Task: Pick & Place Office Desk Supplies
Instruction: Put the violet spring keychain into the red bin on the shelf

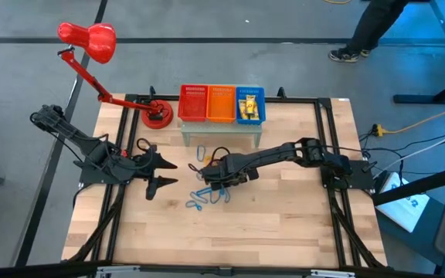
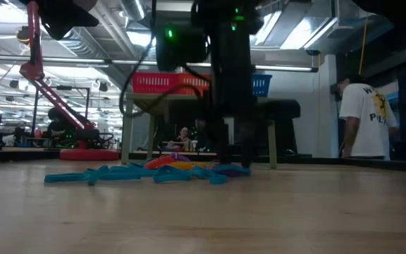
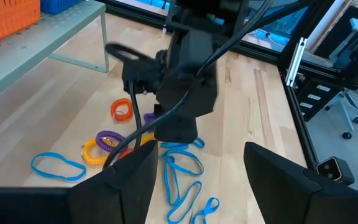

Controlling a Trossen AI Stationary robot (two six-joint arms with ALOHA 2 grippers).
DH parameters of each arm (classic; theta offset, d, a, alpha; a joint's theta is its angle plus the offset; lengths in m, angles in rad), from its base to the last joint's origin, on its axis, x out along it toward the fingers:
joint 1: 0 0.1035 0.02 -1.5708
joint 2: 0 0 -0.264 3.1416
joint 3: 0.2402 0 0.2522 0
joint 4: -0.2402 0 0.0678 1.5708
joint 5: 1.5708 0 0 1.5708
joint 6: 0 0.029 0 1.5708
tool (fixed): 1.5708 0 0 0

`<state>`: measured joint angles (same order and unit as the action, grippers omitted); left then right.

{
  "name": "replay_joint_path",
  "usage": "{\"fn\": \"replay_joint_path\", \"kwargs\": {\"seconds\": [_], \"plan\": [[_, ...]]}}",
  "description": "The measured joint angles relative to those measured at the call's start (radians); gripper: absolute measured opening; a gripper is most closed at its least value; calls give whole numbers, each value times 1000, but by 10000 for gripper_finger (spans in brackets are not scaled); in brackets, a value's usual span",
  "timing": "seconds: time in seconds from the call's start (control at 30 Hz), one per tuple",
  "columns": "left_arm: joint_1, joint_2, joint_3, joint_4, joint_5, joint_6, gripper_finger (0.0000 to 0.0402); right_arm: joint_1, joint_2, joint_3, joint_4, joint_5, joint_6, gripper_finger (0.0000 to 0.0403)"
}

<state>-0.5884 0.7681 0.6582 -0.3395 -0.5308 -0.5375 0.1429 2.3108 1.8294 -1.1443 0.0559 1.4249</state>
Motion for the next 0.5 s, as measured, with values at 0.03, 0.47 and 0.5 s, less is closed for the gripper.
{"fn": "replay_joint_path", "kwargs": {"seconds": [0.03,0.47,0.5], "plan": [[0,0,0,0,0,-1,235,2,-1,-10,16,-10,1,127],[0,0,0,0,4,-1,235,21,-6,-24,63,23,7,63],[0,0,0,0,4,-1,235,21,-7,-24,63,25,7,59]]}}
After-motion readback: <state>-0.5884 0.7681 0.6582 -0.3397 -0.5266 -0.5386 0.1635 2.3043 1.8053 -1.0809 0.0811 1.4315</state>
